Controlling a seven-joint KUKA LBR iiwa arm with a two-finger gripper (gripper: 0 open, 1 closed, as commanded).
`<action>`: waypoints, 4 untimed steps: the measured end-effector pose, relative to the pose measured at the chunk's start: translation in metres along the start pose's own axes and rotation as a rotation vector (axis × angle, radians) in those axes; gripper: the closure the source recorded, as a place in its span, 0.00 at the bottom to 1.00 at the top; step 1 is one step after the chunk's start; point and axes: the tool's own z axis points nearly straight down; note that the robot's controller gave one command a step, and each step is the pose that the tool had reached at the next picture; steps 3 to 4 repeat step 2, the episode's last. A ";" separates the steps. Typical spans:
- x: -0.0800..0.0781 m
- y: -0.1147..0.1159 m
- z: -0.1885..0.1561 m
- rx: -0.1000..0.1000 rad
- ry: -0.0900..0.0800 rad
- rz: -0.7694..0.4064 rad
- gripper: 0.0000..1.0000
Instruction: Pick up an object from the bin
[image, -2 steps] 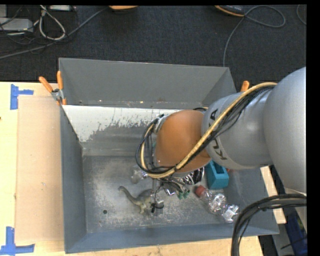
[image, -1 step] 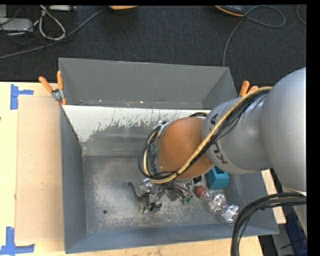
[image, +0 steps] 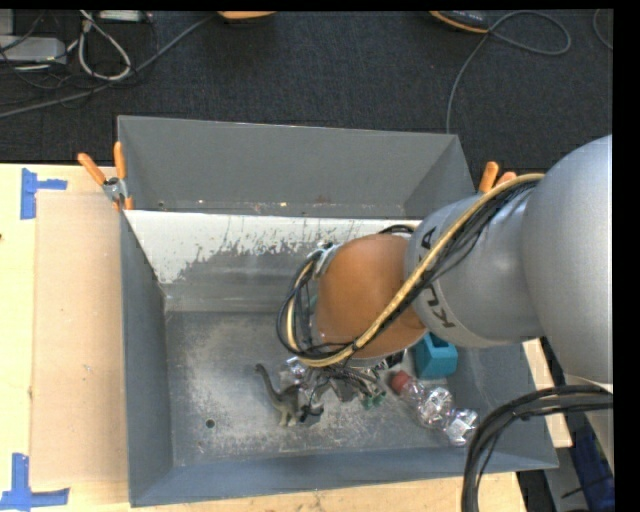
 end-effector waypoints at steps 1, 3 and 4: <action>0.003 0.001 -0.014 -0.002 0.011 0.001 1.00; 0.001 0.001 -0.046 0.000 0.002 0.002 1.00; 0.001 0.001 -0.046 0.000 0.002 0.002 1.00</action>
Offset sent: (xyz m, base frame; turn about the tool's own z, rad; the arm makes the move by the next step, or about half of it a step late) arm -0.0021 -0.0003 0.0558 0.0005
